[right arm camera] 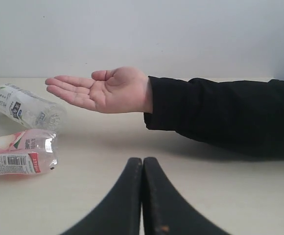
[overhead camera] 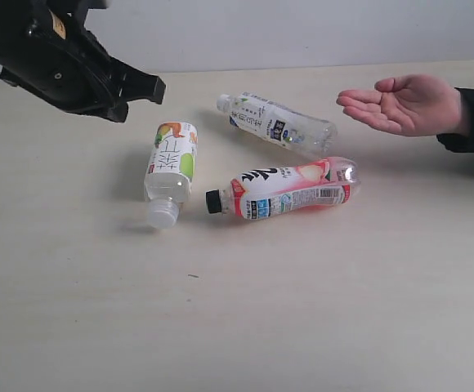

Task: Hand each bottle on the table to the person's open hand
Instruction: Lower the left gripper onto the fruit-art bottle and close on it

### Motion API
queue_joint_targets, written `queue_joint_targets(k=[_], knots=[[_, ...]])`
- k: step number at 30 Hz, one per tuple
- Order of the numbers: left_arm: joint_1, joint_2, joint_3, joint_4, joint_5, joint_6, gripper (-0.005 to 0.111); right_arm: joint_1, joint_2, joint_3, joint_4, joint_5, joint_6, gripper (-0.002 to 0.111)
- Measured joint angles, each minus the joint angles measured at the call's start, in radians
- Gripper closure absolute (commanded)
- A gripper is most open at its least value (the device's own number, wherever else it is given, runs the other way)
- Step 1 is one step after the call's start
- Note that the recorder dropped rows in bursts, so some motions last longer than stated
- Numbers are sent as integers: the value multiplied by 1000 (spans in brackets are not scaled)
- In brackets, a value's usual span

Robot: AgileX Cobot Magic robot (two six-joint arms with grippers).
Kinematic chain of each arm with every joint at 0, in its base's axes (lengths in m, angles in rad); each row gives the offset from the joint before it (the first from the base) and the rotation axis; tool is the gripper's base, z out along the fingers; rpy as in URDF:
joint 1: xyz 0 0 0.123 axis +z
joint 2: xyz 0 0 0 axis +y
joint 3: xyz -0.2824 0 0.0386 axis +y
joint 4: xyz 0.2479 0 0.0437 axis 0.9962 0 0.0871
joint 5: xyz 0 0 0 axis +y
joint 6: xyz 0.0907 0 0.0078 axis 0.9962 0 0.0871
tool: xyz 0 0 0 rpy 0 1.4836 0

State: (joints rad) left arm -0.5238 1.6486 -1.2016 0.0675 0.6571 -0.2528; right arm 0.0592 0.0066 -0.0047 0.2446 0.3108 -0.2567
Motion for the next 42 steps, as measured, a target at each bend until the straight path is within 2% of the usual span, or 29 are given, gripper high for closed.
queue_joint_targets(k=[7, 9, 12, 16, 18, 20, 27, 42], knots=[[3, 70, 0, -43, -71, -57, 107, 0, 0, 0, 0, 0, 0, 108], [3, 90, 0, -68, -77, -61, 104, 0, 0, 0, 0, 0, 0, 108], [3, 101, 0, -92, -86, -65, 86, 0, 0, 0, 0, 0, 0, 108], [3, 103, 0, -127, -110, -69, 52, 0, 0, 0, 0, 0, 0, 108], [3, 107, 0, -136, -123, -69, 39, 0, 0, 0, 0, 0, 0, 108], [3, 109, 0, -139, -146, -69, 33, 0, 0, 0, 0, 0, 0, 108], [3, 125, 0, -138, -218, -69, 32, 0, 0, 0, 0, 0, 0, 108], [3, 284, 0, -101, -326, -69, 32, 0, 0, 0, 0, 0, 0, 108]])
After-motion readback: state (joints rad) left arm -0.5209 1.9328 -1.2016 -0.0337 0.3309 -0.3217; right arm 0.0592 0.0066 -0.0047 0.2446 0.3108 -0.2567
